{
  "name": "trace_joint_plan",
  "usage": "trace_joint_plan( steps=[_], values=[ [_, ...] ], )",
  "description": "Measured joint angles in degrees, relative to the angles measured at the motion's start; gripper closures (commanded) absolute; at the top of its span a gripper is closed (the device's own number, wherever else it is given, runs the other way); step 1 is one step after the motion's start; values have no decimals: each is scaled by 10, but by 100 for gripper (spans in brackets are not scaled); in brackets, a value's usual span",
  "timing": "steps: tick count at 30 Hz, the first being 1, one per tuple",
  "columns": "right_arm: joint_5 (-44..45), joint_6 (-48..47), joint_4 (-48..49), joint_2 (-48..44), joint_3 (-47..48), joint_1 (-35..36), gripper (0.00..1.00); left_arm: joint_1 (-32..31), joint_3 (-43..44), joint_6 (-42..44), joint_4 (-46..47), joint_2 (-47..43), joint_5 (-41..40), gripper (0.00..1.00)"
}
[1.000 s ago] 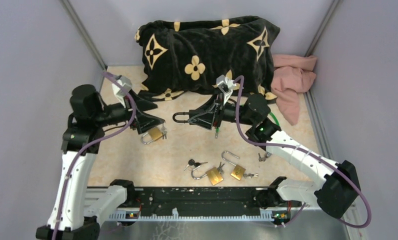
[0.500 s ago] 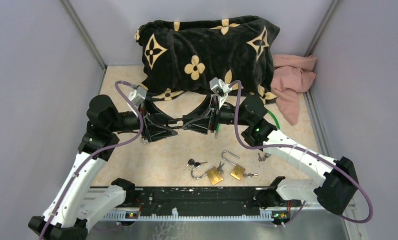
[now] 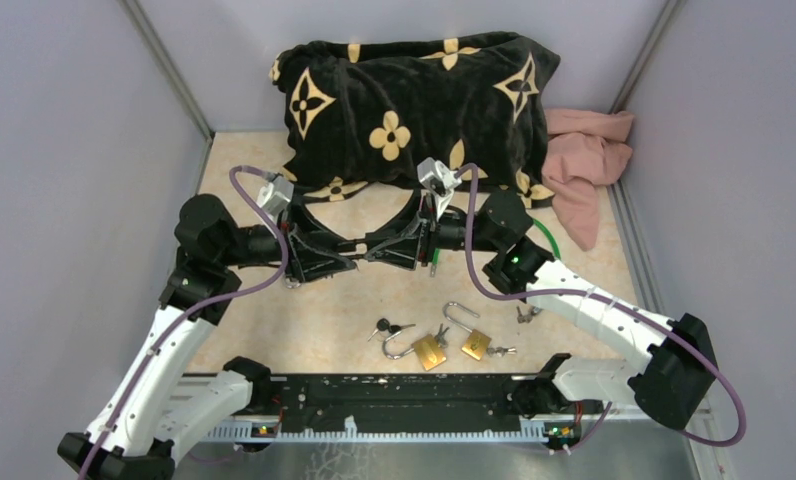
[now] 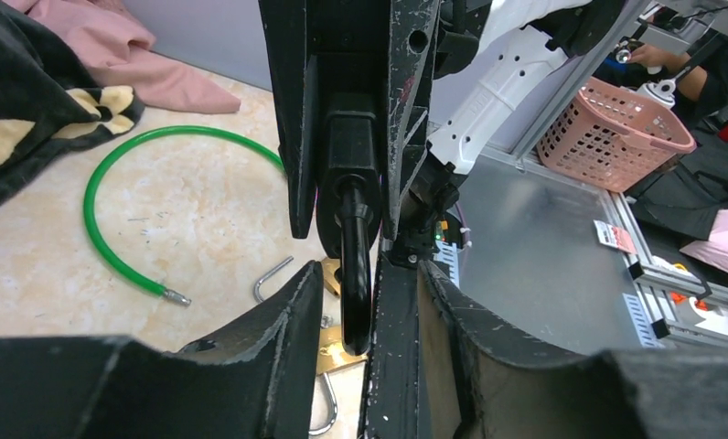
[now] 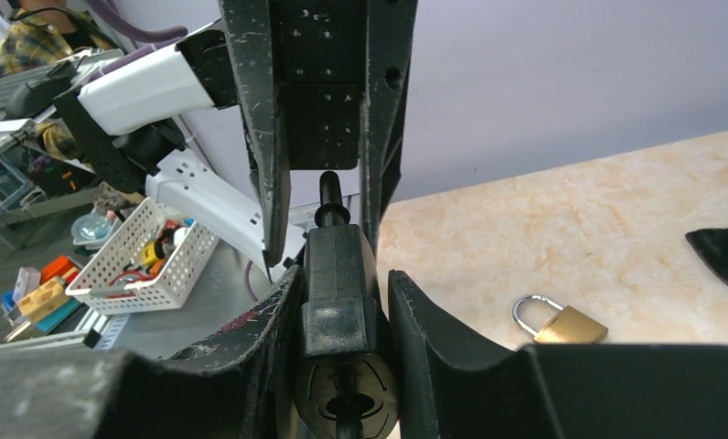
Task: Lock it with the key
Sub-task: Lock the lock.
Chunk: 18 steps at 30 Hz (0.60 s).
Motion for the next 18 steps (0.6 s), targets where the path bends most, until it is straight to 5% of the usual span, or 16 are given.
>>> trace_joint_plan(
  steps=[10,18],
  values=[
    [-7,-4,0,0,0,0,100,21,-11,-24,23,-21,-2,79],
    [-16,21,38,0,-1,0,100,30,-76,-118,179,-44,10,80]
  ],
)
